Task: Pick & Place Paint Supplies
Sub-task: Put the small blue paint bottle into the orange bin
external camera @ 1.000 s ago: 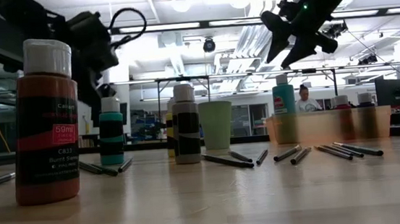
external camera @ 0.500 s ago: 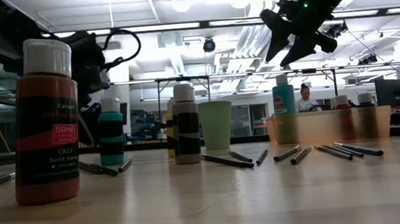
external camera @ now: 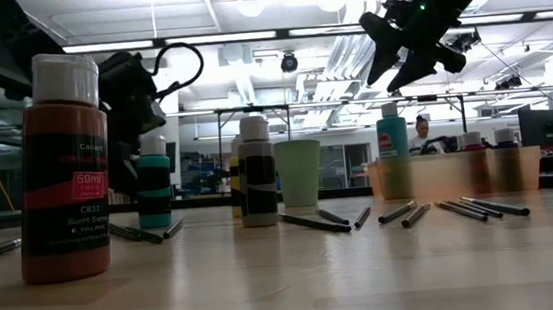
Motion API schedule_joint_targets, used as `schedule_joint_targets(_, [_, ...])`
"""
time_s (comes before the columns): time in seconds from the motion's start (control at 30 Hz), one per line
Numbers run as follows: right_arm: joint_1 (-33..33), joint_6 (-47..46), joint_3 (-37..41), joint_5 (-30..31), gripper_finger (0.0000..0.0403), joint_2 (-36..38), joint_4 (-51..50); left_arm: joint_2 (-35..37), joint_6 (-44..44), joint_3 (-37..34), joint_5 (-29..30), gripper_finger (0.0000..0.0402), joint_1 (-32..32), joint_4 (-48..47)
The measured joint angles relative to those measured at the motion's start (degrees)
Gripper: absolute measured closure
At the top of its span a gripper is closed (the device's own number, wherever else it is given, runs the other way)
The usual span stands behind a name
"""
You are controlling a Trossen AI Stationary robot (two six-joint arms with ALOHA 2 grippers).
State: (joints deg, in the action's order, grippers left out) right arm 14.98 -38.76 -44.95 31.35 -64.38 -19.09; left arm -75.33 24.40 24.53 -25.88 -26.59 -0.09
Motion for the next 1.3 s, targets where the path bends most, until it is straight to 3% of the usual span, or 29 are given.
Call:
schedule_joint_targets(0.2, [0.00,0.02,0.00,-0.02,0.0199,0.00,0.00,-3.56,2.76,0.00,-6.87,0.0156,0.00,-0.05])
schedule_joint_targets(0.63, [0.00,0.02,0.00,-0.24,0.0199,0.00,-0.18,-8.30,8.20,0.07,-12.87,0.0156,0.19,3.29])
schedule_joint_targets(0.87, [0.00,0.02,0.00,-0.34,0.0199,0.00,-0.29,-8.30,8.80,0.07,-12.86,0.0156,5.11,5.51])
schedule_joint_targets(1.07, [0.00,0.02,0.00,-0.42,0.0199,0.00,-0.37,-8.28,8.51,0.04,-7.63,0.0156,9.18,8.19])
schedule_joint_targets(1.3, [0.00,-0.39,0.00,-1.24,0.0199,0.00,-0.38,-8.28,8.35,0.04,-5.03,0.0156,9.40,9.95])
